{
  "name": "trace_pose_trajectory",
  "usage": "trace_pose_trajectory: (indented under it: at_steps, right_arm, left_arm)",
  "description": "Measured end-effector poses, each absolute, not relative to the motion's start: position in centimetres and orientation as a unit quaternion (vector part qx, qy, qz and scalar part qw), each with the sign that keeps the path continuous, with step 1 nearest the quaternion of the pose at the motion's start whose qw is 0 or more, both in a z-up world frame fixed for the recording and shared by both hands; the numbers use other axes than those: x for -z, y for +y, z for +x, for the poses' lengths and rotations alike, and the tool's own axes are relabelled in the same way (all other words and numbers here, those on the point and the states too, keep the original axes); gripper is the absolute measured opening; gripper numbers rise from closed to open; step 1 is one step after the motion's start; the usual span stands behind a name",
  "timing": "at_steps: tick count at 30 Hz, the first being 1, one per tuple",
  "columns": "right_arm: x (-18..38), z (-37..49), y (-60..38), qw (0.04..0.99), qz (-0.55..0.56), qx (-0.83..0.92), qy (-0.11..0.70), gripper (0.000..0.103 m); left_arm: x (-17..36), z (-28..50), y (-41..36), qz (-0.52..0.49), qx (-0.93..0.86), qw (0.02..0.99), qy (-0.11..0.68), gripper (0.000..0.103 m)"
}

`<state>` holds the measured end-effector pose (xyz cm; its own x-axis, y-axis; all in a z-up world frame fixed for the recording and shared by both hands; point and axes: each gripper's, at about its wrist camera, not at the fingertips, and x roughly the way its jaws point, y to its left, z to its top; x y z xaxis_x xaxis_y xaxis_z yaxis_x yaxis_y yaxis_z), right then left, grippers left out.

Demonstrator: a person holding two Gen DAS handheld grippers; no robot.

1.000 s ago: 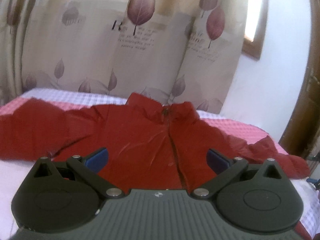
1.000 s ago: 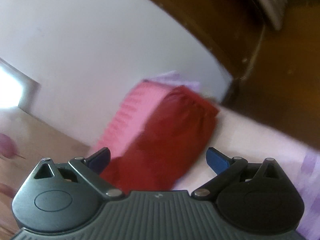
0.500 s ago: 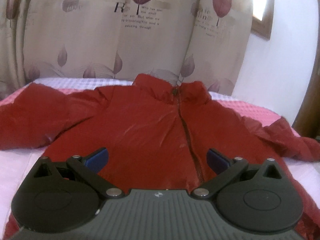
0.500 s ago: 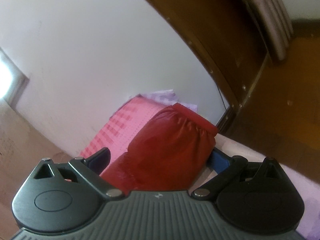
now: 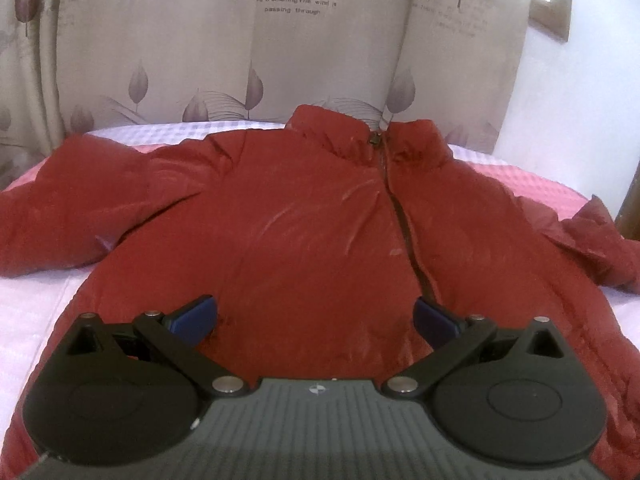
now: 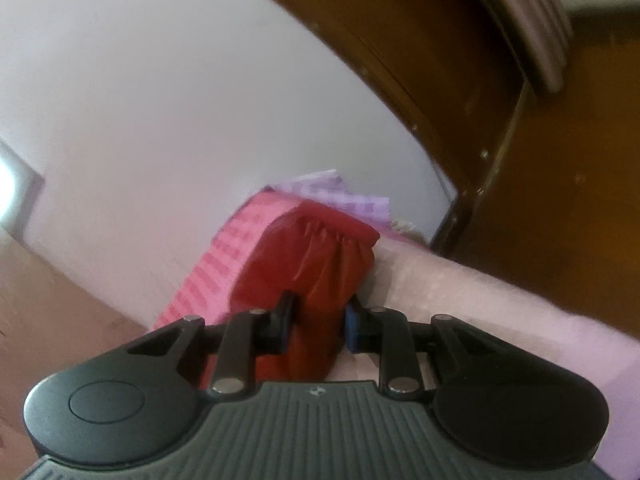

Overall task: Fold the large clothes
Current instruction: 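Grasp the jacket sleeve cuff with the right gripper, then fold the held sleeve across the jacket front with the right gripper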

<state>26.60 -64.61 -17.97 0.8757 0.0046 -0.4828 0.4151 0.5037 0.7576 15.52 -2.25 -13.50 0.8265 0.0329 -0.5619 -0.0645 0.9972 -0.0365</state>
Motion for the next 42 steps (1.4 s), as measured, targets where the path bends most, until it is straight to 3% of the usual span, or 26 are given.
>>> trace_pose_trajectory:
  at_steps: [3, 5, 7, 9, 11, 13, 16, 29, 42]
  right_arm:
    - [18.2, 26.3, -64.8, 0.827, 0.508, 0.126, 0.205, 0.033]
    - [17.7, 26.6, -64.4, 0.834, 0.5, 0.116, 0.203, 0.051]
    - [17.1, 27.1, -63.9, 0.838, 0.499, 0.104, 0.194, 0.081]
    - [16.5, 27.7, -63.2, 0.845, 0.484, 0.105, 0.202, 0.084]
    - [16.2, 28.5, -62.2, 0.859, 0.446, 0.115, 0.222, 0.077]
    - [16.1, 29.1, -61.8, 0.867, 0.417, 0.117, 0.245, 0.025]
    - [16.6, 29.1, -62.6, 0.857, 0.434, 0.116, 0.252, 0.018]
    - [4.2, 28.6, -57.0, 0.886, 0.44, -0.016, 0.144, 0.014]
    - [-3.4, 29.0, -44.9, 0.887, 0.414, -0.157, 0.134, 0.014]
  left_arm:
    - [13.6, 15.6, -2.3, -0.022, -0.026, 0.954, 0.297, 0.103]
    - [13.6, 15.6, -2.4, -0.018, -0.027, 0.954, 0.298, 0.103]
    - [13.6, 15.6, -2.4, -0.014, -0.026, 0.953, 0.3, 0.103]
    - [13.7, 15.7, -2.5, -0.012, -0.028, 0.953, 0.302, 0.103]
    - [13.8, 15.8, -2.4, -0.008, -0.028, 0.952, 0.305, 0.103]
    - [13.8, 15.8, -2.5, -0.004, -0.029, 0.951, 0.308, 0.103]
    - [13.8, 15.8, -2.4, -0.001, -0.028, 0.95, 0.311, 0.103]
    - [13.1, 15.2, -1.7, -0.034, -0.021, 0.95, 0.31, 0.103]
    - [10.1, 12.5, 0.2, -0.058, -0.02, 0.96, 0.273, 0.103]
